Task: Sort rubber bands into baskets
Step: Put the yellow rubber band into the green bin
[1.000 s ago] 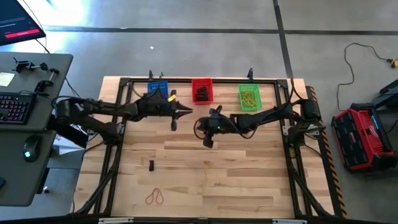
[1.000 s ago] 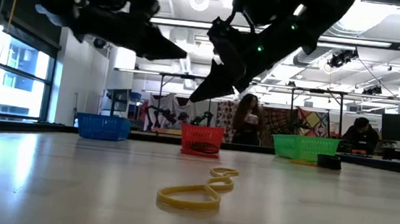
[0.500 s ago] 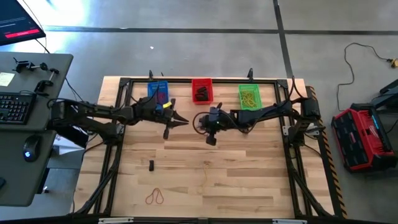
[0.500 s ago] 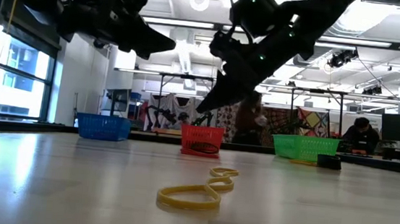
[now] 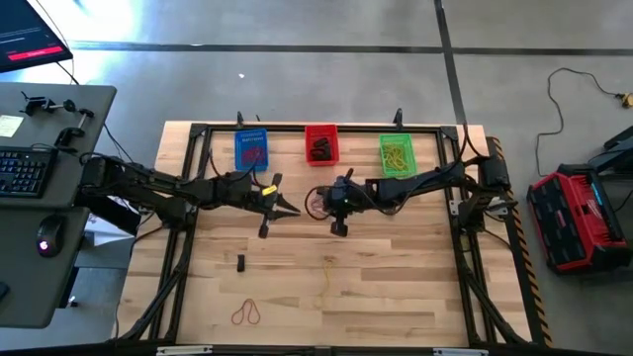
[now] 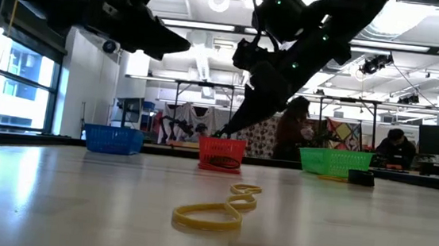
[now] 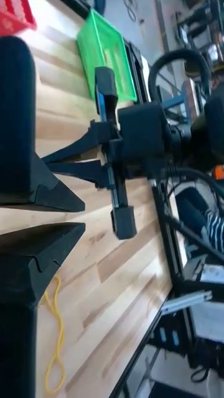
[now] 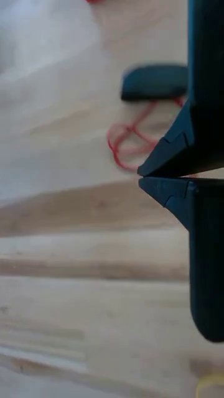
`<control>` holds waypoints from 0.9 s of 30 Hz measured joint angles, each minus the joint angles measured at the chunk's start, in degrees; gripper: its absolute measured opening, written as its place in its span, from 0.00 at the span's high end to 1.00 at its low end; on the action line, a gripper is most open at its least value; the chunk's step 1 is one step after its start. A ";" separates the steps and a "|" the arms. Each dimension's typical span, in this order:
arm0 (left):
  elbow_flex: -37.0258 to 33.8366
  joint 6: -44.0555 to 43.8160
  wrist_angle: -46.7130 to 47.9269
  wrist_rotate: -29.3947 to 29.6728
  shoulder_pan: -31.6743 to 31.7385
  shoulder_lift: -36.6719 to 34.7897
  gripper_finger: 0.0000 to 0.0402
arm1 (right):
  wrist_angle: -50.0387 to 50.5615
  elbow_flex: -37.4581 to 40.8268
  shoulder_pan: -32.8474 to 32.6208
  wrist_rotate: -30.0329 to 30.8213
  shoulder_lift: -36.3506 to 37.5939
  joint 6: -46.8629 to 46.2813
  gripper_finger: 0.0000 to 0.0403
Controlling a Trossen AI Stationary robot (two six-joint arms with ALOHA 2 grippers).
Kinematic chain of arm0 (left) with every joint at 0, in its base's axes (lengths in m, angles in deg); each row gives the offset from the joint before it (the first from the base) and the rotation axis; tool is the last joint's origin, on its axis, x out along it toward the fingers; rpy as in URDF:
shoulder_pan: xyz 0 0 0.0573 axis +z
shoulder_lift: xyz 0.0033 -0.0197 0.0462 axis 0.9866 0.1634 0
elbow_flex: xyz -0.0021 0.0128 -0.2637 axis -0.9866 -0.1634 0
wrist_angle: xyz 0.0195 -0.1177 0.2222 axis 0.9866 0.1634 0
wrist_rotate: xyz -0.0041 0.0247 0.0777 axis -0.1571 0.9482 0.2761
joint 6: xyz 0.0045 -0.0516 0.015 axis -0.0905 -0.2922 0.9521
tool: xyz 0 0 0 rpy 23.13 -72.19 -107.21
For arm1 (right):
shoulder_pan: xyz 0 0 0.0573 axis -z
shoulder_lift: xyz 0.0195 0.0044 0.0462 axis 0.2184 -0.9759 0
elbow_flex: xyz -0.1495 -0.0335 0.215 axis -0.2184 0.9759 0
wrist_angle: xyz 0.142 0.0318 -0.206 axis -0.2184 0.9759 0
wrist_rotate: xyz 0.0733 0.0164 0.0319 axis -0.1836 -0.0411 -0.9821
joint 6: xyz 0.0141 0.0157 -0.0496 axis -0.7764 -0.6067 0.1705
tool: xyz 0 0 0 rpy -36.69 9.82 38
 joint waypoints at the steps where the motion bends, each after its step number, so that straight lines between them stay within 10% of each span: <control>1: 0.00 0.29 0.05 0.07 -0.59 0.09 0.93 | 0.51 0.00 -0.64 0.00 0.00 -1.13 1.00; 19: 0.00 -2.72 -0.06 0.33 -8.51 0.09 0.99 | 2.38 -0.02 -15.80 5.39 0.00 -15.29 0.99; 27: 0.00 -4.62 -0.10 2.36 -12.55 0.09 0.99 | 2.53 -0.02 -20.31 9.70 0.00 -23.73 0.81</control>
